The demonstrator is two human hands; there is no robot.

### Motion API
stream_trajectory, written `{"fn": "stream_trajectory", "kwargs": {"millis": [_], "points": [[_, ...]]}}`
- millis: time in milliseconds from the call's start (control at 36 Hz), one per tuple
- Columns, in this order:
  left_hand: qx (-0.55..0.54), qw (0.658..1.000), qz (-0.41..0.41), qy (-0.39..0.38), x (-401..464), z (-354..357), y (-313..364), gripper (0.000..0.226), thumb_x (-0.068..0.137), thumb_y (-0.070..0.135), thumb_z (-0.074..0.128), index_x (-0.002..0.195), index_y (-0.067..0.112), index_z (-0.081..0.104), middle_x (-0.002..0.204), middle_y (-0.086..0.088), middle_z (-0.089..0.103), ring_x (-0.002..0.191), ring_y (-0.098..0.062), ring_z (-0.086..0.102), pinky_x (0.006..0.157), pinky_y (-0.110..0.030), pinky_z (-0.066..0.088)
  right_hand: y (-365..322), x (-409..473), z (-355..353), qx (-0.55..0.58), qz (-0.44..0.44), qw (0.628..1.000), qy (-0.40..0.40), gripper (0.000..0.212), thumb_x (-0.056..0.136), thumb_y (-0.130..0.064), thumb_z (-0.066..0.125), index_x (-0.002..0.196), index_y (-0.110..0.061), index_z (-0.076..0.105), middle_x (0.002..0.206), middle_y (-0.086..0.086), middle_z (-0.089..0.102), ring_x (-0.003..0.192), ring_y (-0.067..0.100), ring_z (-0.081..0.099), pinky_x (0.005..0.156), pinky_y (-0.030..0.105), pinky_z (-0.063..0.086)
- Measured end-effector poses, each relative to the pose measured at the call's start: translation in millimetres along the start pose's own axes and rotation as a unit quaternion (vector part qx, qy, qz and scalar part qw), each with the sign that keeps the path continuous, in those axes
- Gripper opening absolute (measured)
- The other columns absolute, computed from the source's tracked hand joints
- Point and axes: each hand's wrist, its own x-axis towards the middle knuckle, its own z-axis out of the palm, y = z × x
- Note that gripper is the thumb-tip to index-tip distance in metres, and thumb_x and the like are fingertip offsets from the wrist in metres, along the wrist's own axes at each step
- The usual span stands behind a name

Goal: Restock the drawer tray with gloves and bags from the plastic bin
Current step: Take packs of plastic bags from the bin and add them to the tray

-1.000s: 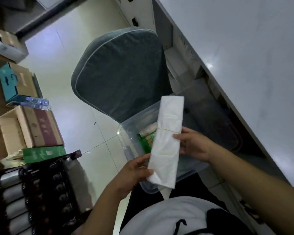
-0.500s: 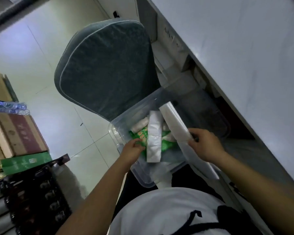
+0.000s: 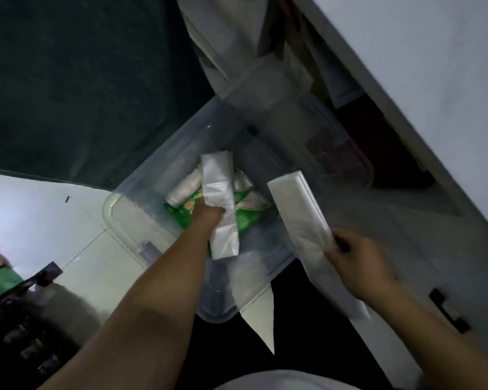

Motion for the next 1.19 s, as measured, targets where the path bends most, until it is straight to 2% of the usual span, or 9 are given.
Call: {"fn": "stream_trajectory", "kwargs": {"millis": [139, 278, 361, 417, 583, 750, 861, 1000, 1194], "points": [[-0.001, 0.998, -0.033, 0.048, 24.2, 4.9, -8.8, 0.039, 0.088, 0.016, 0.063, 0.124, 0.002, 0.062, 0.122, -0.022, 0.065, 0.107, -0.035, 0.064, 0.095, -0.04, 0.052, 4.7, 4.9, -1.6, 0.017, 0.0, 1.0, -0.001, 0.03, 0.082, -0.005, 0.067, 0.105, -0.025, 0.072, 0.089, -0.009, 0.073, 0.084, 0.014, 0.069, 0.073, 0.034, 0.053], [0.014, 0.998, -0.02, 0.05, 34.0, 6.9, -12.1, 0.04, 0.082, 0.006, 0.064, 0.121, 0.002, 0.065, 0.117, -0.022, 0.067, 0.104, -0.037, 0.065, 0.094, -0.044, 0.053, 4.1, 6.3, -7.5, 0.016, -0.011, 0.999, -0.026, 0.033, 0.083, -0.008, 0.067, 0.108, -0.03, 0.071, 0.095, -0.009, 0.074, 0.086, 0.01, 0.068, 0.079, 0.041, 0.057], [0.005, 0.999, -0.016, 0.036, 37.4, 5.5, -13.0, 0.042, 0.08, 0.004, 0.065, 0.121, 0.004, 0.065, 0.116, -0.02, 0.068, 0.103, -0.036, 0.065, 0.094, -0.047, 0.054, 0.0, 5.9, -11.2, -0.002, -0.057, 0.998, -0.029, 0.037, 0.084, -0.012, 0.069, 0.109, -0.039, 0.067, 0.093, -0.026, 0.071, 0.084, -0.005, 0.066, 0.073, 0.015, 0.052], [0.002, 0.999, -0.004, 0.035, 31.8, 3.1, -12.4, 0.043, 0.079, 0.003, 0.066, 0.122, 0.007, 0.064, 0.116, -0.019, 0.068, 0.103, -0.036, 0.065, 0.093, -0.05, 0.054, -7.1, 5.2, -16.0, -0.003, -0.078, 0.996, -0.049, 0.038, 0.085, -0.012, 0.068, 0.107, -0.043, 0.067, 0.092, -0.032, 0.069, 0.083, -0.009, 0.065, 0.067, 0.008, 0.047], [0.081, 0.987, 0.119, 0.078, -29.6, -9.4, 4.1, 0.041, 0.088, 0.016, 0.065, 0.129, 0.017, 0.059, 0.118, -0.014, 0.068, 0.105, -0.034, 0.063, 0.085, -0.033, 0.048, -45.3, -4.0, -45.0, 0.032, -0.126, 0.989, -0.075, 0.045, 0.081, -0.008, 0.066, 0.093, -0.051, 0.067, 0.085, -0.021, 0.071, 0.079, 0.001, 0.067, 0.071, 0.031, 0.054], [-0.01, 0.98, 0.178, 0.088, -124.5, -32.0, 50.5, 0.024, 0.089, 0.01, 0.066, 0.109, 0.023, 0.064, 0.095, 0.002, 0.071, 0.094, -0.025, 0.067, 0.074, -0.028, 0.051, -109.9, -22.4, -114.6, 0.138, -0.211, 0.966, -0.058, 0.039, 0.081, 0.0, 0.068, 0.098, -0.034, 0.072, 0.092, -0.016, 0.074, 0.086, 0.004, 0.069, 0.076, 0.025, 0.054], [-0.088, 0.968, 0.219, 0.084, -195.5, -50.9, 81.1, 0.036, 0.087, 0.015, 0.072, 0.091, 0.05, 0.065, 0.086, 0.023, 0.072, 0.079, 0.004, 0.067, 0.058, -0.009, 0.047, -142.9, -32.0, -178.2, 0.242, -0.238, 0.94, -0.019, 0.034, 0.081, 0.006, 0.072, 0.103, -0.02, 0.075, 0.092, -0.005, 0.077, 0.083, 0.007, 0.071, 0.071, 0.017, 0.053], [-0.153, 0.954, 0.243, 0.089, -254.3, -67.6, 110.9, 0.038, 0.087, 0.012, 0.073, 0.092, 0.05, 0.067, 0.092, 0.021, 0.074, 0.077, 0.004, 0.068, 0.067, -0.021, 0.049, -158.0, -24.5, -250.9, 0.33, -0.185, 0.925, 0.021, 0.031, 0.084, -0.004, 0.073, 0.107, -0.024, 0.073, 0.094, 0.003, 0.074, 0.082, 0.02, 0.072, 0.065, 0.033, 0.059], [-0.183, 0.948, 0.248, 0.081, -284.6, -75.0, 132.2, 0.028, 0.086, 0.008, 0.073, 0.102, 0.031, 0.068, 0.099, 0.006, 0.075, 0.094, -0.016, 0.069, 0.075, -0.031, 0.053, -128.6, 15.4, -296.6, 0.381, -0.117, 0.917, 0.029, 0.032, 0.083, 0.002, 0.072, 0.111, -0.014, 0.071, 0.093, 0.015, 0.073, 0.081, 0.026, 0.074, 0.059, 0.034, 0.059]]}}
